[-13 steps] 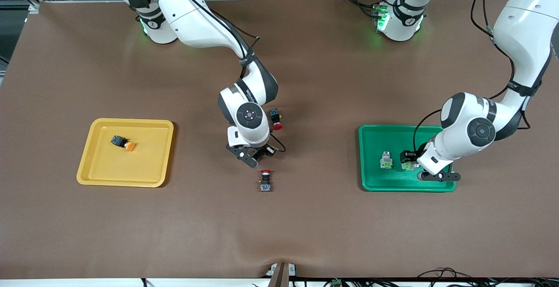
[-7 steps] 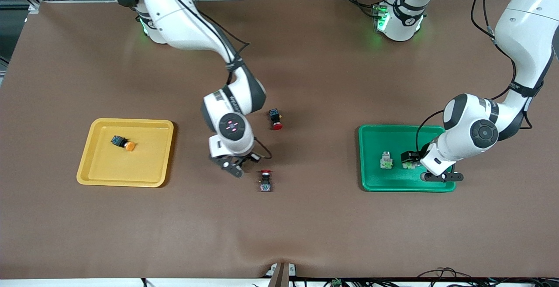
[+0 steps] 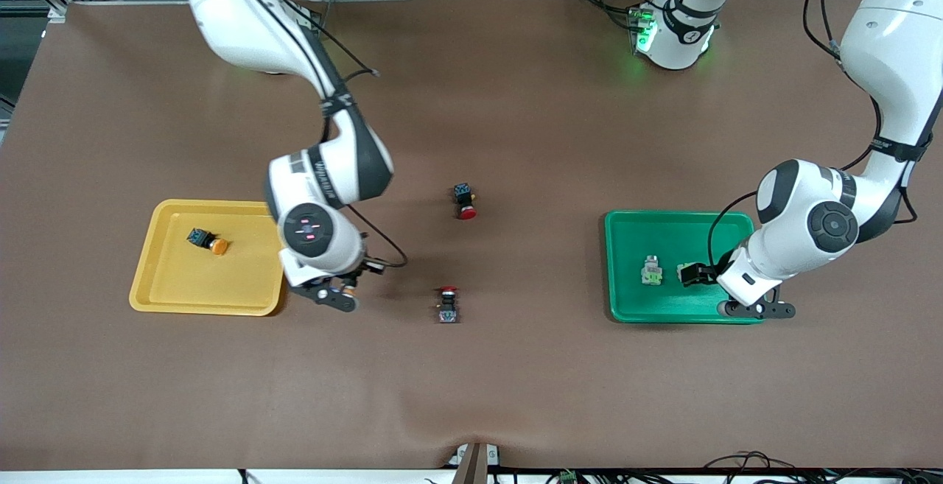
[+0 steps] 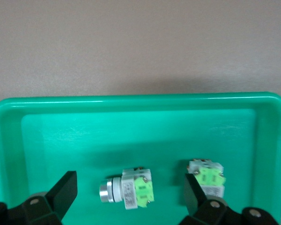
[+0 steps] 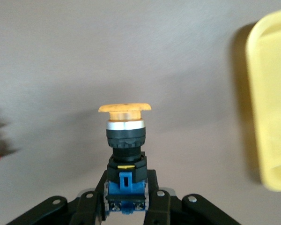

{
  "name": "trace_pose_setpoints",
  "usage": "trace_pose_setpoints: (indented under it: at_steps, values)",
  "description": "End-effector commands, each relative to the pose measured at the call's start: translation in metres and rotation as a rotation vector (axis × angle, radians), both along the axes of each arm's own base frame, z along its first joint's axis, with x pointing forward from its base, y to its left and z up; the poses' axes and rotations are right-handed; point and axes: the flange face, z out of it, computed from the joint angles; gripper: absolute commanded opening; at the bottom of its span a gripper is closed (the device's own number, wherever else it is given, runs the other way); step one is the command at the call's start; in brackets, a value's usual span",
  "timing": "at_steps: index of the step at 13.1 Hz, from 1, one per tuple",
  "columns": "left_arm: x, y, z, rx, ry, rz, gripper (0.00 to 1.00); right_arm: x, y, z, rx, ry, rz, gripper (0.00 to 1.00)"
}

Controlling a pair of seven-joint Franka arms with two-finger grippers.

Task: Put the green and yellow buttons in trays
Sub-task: 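Place the yellow button in the yellow tray with the right gripper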

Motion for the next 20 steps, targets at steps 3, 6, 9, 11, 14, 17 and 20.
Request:
trace_pose_setpoints:
  at_steps: [3, 6, 9, 11, 14, 17, 20]
  values:
    - [0.015, -0.017, 0.061, 0.076, -0.002, -0.024, 1.0, -0.006, -0.124, 0.005, 0.068, 0.079, 0.139, 0.0]
    - [0.014, -0.021, 0.082, 0.077, -0.019, -0.026, 1.0, -0.008, -0.182, -0.002, 0.104, 0.145, 0.175, 0.0]
    - [0.017, -0.018, 0.11, 0.094, -0.052, -0.017, 1.0, -0.019, -0.231, -0.015, 0.153, 0.187, 0.222, 0.0]
    - [0.02, -0.023, 0.129, 0.092, -0.053, -0.019, 1.0, -0.022, -0.239, -0.023, 0.158, 0.197, 0.231, 0.01]
    - [0.013, -0.036, 0.16, 0.12, -0.073, -0.028, 1.0, -0.023, -0.256, -0.025, 0.173, 0.199, 0.254, 0.83]
    - [-0.004, -0.049, 0.204, 0.167, -0.057, 0.01, 1.0, -0.021, -0.254, 0.001, 0.177, 0.165, 0.264, 1.0]
    - [-0.034, -0.052, 0.26, 0.154, -0.037, 0.082, 1.0, -0.023, -0.26, 0.06, 0.197, 0.084, 0.272, 1.0]
